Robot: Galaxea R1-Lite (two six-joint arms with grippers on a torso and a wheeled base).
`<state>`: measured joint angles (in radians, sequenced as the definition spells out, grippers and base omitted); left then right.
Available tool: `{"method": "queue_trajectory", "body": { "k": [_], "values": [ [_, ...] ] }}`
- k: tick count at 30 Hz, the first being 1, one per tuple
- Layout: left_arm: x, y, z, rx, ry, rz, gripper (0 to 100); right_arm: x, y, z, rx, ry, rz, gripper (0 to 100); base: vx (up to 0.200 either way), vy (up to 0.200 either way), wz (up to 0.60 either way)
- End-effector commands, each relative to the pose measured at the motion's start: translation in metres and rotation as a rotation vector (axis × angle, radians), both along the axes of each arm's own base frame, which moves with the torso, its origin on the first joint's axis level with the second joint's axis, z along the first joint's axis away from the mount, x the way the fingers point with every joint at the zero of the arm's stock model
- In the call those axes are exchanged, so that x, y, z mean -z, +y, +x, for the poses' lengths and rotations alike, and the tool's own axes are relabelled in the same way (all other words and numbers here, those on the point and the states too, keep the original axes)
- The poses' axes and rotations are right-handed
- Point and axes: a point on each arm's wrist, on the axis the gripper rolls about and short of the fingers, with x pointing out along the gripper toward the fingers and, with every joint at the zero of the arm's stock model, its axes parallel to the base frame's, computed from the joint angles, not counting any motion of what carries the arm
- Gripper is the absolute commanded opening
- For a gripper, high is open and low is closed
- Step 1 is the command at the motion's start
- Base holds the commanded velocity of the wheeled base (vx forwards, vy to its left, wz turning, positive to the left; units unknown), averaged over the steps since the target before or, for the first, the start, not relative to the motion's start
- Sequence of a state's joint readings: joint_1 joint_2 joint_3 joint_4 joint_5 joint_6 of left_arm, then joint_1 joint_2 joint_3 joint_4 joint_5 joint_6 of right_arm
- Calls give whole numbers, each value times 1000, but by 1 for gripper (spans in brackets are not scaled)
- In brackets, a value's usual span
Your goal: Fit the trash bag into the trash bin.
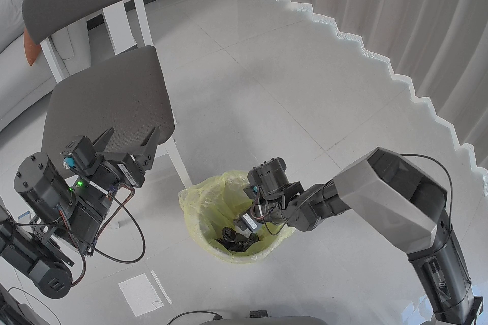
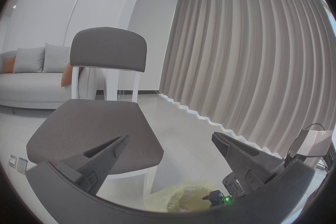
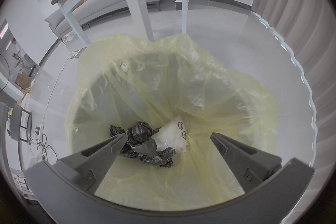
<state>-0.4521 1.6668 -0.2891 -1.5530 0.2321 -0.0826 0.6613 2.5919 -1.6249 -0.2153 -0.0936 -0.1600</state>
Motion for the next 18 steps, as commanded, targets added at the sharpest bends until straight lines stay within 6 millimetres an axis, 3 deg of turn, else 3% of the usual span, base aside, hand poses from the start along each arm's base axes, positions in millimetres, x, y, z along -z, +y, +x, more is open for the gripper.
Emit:
{"method": "queue_trajectory", "body": {
  "k": [1,7,10,11,12,13,14,18],
  "values": [
    [6,-3,5,6,18,-16,100,-48,-18,-4,26,-53,37,100,0,0,0],
    [27,-17,29,9,76,32,100,-99,-44,-9,66,-117,79,100,0,0,0],
    [56,-33,68,1,119,93,100,-138,-65,-13,106,-175,120,100,0,0,0],
    [57,-33,69,-1,121,95,100,-140,-66,-13,108,-176,121,100,0,0,0],
    [76,-40,87,0,152,120,100,-156,-81,-19,133,-193,136,100,0,0,0],
    [78,-40,89,-1,157,122,100,-158,-82,-20,134,-194,137,100,0,0,0],
    [97,-42,103,-8,197,140,100,-171,-97,-29,156,-207,146,100,0,0,0],
    [133,-48,116,36,278,178,100,-196,-130,-49,205,-237,159,100,0,0,0]
  ]
}}
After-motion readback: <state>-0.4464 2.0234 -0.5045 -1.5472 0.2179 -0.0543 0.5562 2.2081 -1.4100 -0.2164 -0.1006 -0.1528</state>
